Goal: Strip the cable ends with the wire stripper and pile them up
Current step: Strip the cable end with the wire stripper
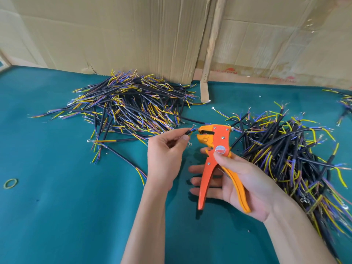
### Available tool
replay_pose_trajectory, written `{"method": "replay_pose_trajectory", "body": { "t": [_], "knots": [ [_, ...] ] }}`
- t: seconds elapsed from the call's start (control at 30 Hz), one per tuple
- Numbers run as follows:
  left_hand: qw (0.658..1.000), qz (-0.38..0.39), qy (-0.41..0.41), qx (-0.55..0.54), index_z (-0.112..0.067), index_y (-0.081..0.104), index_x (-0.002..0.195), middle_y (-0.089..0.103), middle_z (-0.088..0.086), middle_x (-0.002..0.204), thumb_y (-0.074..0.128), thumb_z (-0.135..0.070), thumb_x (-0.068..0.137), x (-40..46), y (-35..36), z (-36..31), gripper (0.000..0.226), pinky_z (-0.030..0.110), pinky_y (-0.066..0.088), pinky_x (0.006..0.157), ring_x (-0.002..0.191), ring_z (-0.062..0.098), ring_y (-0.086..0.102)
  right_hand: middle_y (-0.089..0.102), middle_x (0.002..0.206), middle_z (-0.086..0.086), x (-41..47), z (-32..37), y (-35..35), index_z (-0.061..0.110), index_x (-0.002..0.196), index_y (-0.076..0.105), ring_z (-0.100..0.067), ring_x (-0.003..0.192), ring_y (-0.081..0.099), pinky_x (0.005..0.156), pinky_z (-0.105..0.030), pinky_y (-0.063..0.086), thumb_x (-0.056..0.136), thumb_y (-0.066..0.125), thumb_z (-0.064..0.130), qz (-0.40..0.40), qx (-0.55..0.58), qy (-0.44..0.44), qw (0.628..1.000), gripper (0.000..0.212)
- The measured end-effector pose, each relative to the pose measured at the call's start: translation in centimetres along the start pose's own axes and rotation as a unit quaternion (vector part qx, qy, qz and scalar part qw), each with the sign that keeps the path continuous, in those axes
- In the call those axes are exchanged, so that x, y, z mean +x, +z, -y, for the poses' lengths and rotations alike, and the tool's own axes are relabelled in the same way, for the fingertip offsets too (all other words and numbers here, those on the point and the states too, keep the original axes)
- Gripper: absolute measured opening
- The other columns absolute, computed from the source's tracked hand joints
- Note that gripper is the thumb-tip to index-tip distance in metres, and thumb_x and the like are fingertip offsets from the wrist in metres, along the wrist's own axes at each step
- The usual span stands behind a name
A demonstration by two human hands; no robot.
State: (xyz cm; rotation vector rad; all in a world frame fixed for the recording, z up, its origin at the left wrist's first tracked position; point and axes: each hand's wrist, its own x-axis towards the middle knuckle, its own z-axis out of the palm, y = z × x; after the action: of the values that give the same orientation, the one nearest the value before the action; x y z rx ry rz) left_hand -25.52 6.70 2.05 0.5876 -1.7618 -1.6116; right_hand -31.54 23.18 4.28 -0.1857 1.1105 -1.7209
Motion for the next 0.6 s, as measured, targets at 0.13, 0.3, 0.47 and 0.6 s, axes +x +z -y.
{"method": "replay_pose_trajectory", "body": {
  "t": [0.13,0.3,0.47,0.6],
  "knots": [
    [1.0,0.004,0.016,0.014,-0.025,0.081,0.095,0.065,-0.017,0.063,0.067,-0.001,0.092,-0.09,0.02,-0.19,0.028,0.013,0.039,0.056,0.056,-0.002,0.047,0.068,0.095,-0.03,0.23,-0.12,0.07,0.013,0.127,0.067,-0.044,0.081,0.069,0.076,-0.055,0.058,0.088,0.074,0.032,0.0,-0.025,-0.007,1.0,0.043],
    [0.998,0.01,0.02,0.055,-0.022,0.081,0.098,0.068,-0.02,0.066,0.067,-0.002,0.092,-0.1,-0.01,-0.14,0.025,0.011,0.04,0.059,0.058,-0.003,0.052,0.065,0.087,-0.025,0.51,-0.1,-0.52,0.008,0.126,0.064,-0.04,0.076,0.066,0.075,-0.054,0.056,0.086,0.082,0.033,0.02,-0.031,-0.022,0.999,0.051],
    [0.997,0.016,0.029,0.066,-0.025,0.082,0.098,0.069,-0.016,0.069,0.067,-0.003,0.092,-0.16,-0.06,-0.18,0.027,0.015,0.041,0.06,0.059,-0.001,0.051,0.062,0.084,-0.023,0.25,-0.02,-0.74,0.003,0.114,0.069,-0.038,0.072,0.063,0.07,-0.052,0.056,0.085,0.082,0.034,0.037,-0.04,-0.024,0.998,0.045],
    [0.996,0.024,0.033,0.077,-0.023,0.082,0.099,0.067,-0.023,0.067,0.068,-0.003,0.091,-0.29,0.03,-0.26,0.026,0.01,0.039,0.061,0.059,-0.006,0.053,0.059,0.082,-0.022,-0.14,0.18,-0.34,0.002,0.111,0.069,-0.037,0.069,0.059,0.066,-0.05,0.055,0.092,0.072,0.032,0.027,-0.047,-0.025,0.998,0.035]
  ]
}}
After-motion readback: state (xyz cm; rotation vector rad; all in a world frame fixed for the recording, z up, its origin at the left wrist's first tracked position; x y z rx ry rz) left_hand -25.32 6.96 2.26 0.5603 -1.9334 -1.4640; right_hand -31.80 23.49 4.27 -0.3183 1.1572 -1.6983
